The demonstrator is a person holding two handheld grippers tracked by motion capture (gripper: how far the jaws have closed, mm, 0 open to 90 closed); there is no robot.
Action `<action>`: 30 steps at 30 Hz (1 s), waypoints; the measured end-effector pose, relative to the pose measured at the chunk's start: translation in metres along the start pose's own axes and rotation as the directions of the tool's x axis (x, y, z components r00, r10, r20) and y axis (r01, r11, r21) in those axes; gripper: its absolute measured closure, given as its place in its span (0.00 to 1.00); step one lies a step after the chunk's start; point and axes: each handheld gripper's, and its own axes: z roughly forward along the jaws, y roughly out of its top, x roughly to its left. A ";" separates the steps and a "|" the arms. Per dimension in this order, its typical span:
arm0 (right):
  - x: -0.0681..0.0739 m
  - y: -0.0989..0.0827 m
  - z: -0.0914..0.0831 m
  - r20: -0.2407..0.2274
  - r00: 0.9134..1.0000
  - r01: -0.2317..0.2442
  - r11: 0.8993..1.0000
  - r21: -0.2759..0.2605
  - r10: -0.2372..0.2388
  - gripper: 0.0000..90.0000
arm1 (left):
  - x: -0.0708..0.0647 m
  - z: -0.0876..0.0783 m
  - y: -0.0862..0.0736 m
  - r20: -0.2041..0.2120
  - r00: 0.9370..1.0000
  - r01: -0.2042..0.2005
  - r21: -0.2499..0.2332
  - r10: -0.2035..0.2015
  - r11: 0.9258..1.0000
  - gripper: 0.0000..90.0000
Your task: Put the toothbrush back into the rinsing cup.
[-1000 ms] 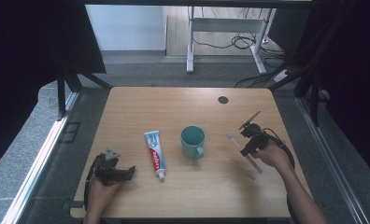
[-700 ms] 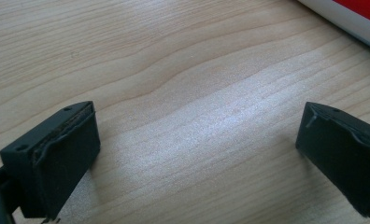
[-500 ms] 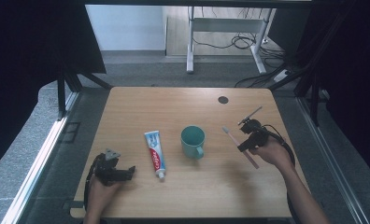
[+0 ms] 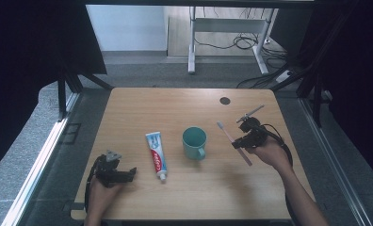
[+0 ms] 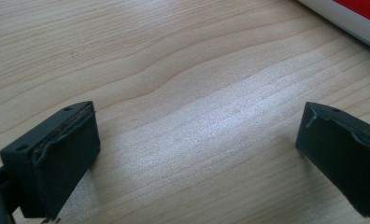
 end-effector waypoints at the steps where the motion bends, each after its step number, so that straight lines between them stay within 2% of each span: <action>1: 0.001 0.001 0.000 -0.004 1.000 0.001 1.000 -0.010 -0.001 0.88 | 0.000 0.000 0.000 0.000 1.000 0.000 0.000 0.000 1.000 0.00; 10: 0.009 0.011 -0.004 -0.031 0.999 0.011 0.995 -0.101 -0.014 0.88 | 0.000 0.000 0.000 0.000 1.000 0.000 0.000 0.000 1.000 0.00; 18: 0.016 0.020 -0.005 -0.034 0.999 0.028 0.988 -0.149 -0.034 0.88 | 0.000 0.000 0.000 0.000 1.000 -0.003 0.000 0.003 1.000 0.00; 30: 0.025 0.033 -0.003 -0.052 0.997 0.046 0.970 -0.237 -0.061 0.88 | 0.000 0.000 0.000 0.000 1.000 -0.003 0.000 0.003 1.000 0.00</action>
